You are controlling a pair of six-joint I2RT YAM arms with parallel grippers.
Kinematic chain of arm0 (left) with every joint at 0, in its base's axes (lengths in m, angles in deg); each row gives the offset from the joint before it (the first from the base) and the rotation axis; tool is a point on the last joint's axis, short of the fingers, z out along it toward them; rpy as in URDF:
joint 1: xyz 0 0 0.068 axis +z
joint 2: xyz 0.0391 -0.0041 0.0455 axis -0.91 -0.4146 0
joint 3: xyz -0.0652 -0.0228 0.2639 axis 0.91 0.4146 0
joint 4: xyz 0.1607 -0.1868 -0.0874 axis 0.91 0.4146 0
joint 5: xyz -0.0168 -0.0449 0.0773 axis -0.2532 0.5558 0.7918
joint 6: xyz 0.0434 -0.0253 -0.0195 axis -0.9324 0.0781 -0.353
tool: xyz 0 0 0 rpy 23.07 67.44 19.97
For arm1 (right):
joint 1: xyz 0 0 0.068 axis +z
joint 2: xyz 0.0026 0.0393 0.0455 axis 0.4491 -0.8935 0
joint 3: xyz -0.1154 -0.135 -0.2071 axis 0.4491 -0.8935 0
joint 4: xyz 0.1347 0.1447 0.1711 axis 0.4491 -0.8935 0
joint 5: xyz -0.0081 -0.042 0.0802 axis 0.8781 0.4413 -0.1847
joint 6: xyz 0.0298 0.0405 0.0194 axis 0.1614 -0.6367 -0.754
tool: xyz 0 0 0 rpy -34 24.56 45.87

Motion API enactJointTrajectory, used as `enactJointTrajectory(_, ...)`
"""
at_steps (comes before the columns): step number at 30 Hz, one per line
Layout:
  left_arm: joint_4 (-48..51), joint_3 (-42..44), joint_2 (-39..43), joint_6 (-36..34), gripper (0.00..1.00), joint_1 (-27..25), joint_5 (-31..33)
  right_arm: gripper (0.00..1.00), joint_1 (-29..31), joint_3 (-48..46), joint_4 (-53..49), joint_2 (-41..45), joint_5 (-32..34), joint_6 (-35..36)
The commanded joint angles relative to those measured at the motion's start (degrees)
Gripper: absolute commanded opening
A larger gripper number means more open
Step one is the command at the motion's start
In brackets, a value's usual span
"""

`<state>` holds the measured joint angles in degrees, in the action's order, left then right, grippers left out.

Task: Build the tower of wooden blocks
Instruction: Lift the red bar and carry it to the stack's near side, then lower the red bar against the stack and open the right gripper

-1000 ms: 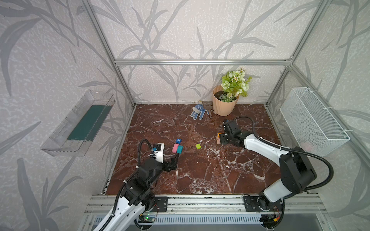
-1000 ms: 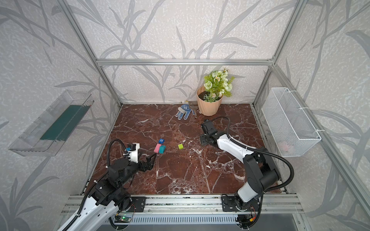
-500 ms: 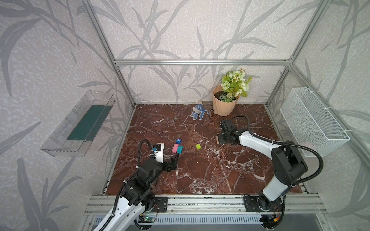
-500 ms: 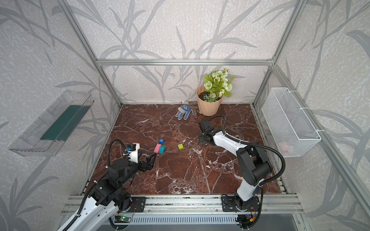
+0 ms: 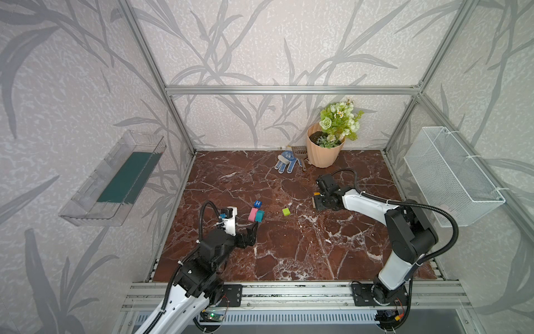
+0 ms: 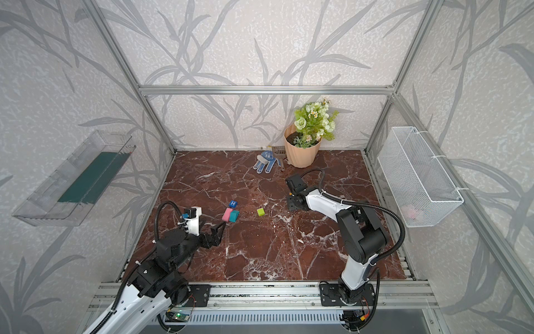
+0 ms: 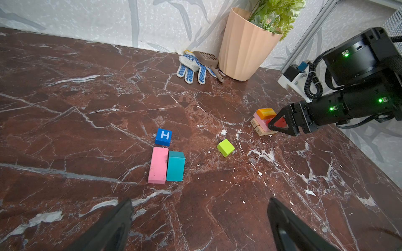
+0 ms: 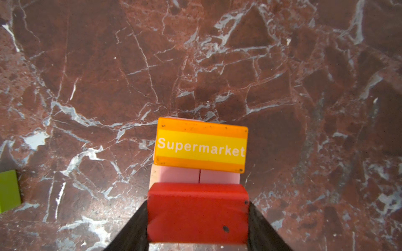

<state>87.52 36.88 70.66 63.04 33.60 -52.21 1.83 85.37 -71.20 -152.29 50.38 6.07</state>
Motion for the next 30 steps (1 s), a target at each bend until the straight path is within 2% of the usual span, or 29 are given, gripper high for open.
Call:
enactJointTrajectory(1,-0.28,0.47,0.31,0.28,0.98,-0.25,0.24,0.49,-0.54,1.50,0.43,-1.23,-0.41,0.01)
enactJointTrajectory(14,-0.28,0.43,0.40,0.28,0.98,-0.26,0.24,0.50,-0.94,1.77,1.34,-1.92,-1.69,-0.87)
enactJointTrajectory(25,-0.28,0.49,0.49,0.28,0.98,-0.26,0.11,0.51,-1.51,-0.33,2.77,1.83,-4.70,-4.10)
enactJointTrajectory(30,-0.19,0.54,0.52,0.28,0.98,-0.22,0.00,0.54,-1.48,-0.17,2.34,2.51,-3.29,-5.36)
